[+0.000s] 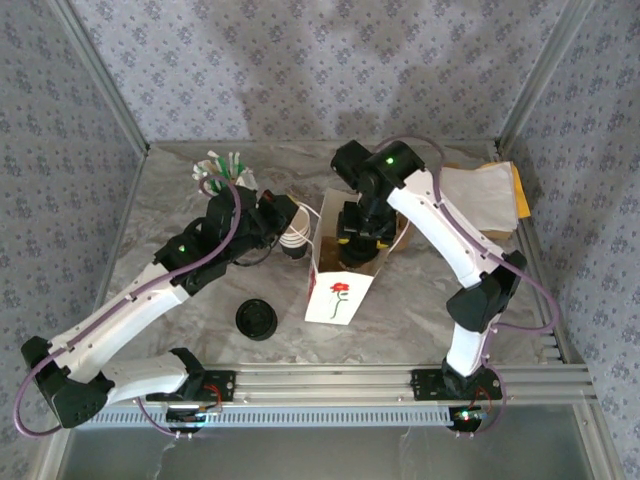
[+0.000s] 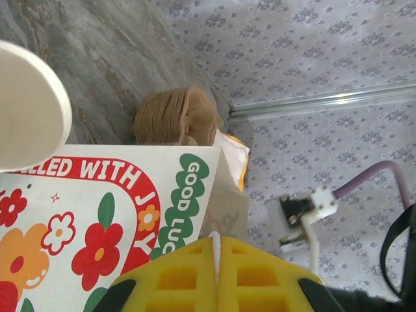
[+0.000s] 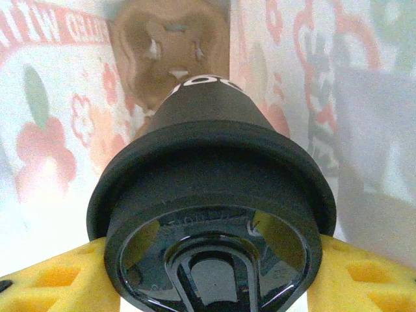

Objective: Pack the takeout coffee

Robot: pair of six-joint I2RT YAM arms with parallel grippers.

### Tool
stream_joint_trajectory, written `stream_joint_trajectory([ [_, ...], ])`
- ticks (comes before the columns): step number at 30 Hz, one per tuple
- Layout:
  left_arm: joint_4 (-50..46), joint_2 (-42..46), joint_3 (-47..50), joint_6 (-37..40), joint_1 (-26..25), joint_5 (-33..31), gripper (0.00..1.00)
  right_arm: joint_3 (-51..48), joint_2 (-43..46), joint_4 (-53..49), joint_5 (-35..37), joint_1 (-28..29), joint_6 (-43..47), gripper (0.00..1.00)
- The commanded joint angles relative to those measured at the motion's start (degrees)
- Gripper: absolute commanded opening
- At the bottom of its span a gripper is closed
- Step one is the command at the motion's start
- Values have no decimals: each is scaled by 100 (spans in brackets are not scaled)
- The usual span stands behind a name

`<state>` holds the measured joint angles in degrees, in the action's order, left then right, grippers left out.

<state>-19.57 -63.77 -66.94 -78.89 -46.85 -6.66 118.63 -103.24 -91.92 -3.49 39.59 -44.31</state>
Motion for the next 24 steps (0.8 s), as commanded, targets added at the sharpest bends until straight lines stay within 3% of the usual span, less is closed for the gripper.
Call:
stream_joint_trajectory([
  [1, -38, 97, 94, -201, -102, 145, 0, 363, -169, -1043, 9, -190, 326, 55],
  [6, -75, 179, 162, -373, -261, 108, 4, 790, -345, -1179, -47, -400, 526, 54],
  [15, 114, -90, 111, -662, -623, 218, 9, 720, -379, -1170, -48, -505, 686, 54],
  [24, 173, -245, -21, -542, -379, 39, 12, 1068, -390, -1179, -125, -513, 683, 54],
])
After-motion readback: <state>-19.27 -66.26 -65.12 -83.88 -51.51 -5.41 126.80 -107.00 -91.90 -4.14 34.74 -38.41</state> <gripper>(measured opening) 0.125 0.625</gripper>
